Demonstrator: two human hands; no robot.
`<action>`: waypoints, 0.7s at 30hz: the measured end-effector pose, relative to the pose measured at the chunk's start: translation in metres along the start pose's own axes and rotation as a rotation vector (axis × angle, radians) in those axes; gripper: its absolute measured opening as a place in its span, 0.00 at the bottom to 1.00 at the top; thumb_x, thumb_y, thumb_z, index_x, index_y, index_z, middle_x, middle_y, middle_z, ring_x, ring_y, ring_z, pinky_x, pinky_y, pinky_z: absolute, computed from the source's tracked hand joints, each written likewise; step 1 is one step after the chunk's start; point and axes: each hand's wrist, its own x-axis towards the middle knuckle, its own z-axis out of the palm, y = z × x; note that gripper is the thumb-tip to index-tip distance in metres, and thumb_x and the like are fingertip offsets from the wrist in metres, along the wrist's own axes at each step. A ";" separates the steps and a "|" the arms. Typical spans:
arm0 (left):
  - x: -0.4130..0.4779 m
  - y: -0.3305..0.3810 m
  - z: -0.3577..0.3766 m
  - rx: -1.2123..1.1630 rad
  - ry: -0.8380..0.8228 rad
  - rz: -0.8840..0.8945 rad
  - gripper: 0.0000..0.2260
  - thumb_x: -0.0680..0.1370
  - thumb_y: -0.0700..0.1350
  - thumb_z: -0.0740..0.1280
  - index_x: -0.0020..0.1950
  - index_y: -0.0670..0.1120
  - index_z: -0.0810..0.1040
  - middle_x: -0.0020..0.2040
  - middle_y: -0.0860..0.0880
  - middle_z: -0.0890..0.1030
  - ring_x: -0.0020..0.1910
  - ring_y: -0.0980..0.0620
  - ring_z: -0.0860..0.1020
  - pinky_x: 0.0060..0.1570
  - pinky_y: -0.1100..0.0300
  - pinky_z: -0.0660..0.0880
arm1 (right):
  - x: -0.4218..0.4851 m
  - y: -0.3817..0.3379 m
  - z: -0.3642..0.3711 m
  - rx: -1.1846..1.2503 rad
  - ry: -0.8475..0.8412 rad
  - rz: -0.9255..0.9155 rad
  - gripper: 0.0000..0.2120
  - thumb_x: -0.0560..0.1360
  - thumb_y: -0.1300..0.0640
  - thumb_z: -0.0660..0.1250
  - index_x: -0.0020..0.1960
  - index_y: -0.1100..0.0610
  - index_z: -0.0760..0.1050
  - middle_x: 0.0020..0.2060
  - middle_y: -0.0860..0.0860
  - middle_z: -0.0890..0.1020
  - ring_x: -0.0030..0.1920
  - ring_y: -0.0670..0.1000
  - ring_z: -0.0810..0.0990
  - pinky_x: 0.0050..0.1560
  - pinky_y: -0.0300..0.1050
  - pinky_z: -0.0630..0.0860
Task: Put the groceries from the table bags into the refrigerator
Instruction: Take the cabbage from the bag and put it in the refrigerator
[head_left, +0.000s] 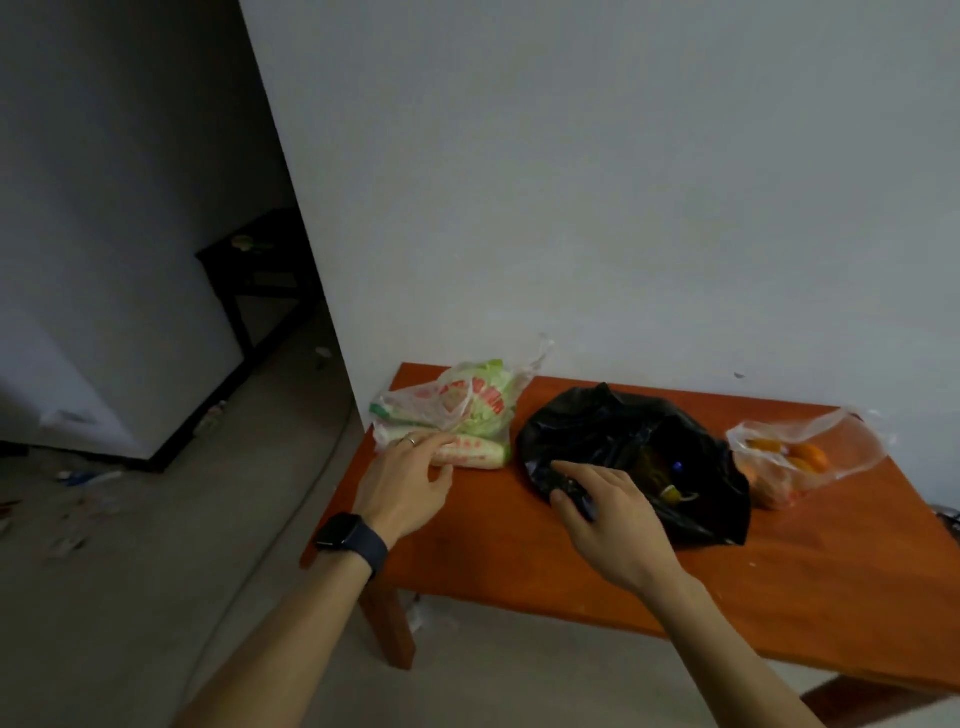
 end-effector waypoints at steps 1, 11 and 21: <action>0.017 -0.004 0.002 -0.008 0.006 0.001 0.18 0.81 0.53 0.62 0.71 0.57 0.72 0.67 0.52 0.76 0.62 0.51 0.75 0.52 0.54 0.78 | 0.018 0.002 0.005 -0.003 -0.016 -0.002 0.21 0.81 0.41 0.59 0.72 0.43 0.70 0.67 0.42 0.76 0.70 0.46 0.68 0.66 0.43 0.69; 0.161 -0.051 0.035 -0.053 -0.074 0.020 0.19 0.81 0.52 0.63 0.72 0.55 0.71 0.70 0.51 0.73 0.67 0.49 0.72 0.58 0.55 0.74 | 0.164 0.016 0.056 -0.021 -0.173 0.059 0.22 0.81 0.42 0.59 0.74 0.47 0.67 0.69 0.45 0.74 0.72 0.49 0.66 0.66 0.46 0.69; 0.307 -0.118 0.106 0.010 -0.435 0.187 0.29 0.76 0.53 0.63 0.76 0.54 0.61 0.74 0.45 0.67 0.66 0.45 0.72 0.59 0.47 0.75 | 0.300 0.023 0.138 -0.136 -0.264 0.178 0.33 0.81 0.39 0.56 0.81 0.51 0.51 0.80 0.50 0.56 0.80 0.53 0.50 0.77 0.55 0.56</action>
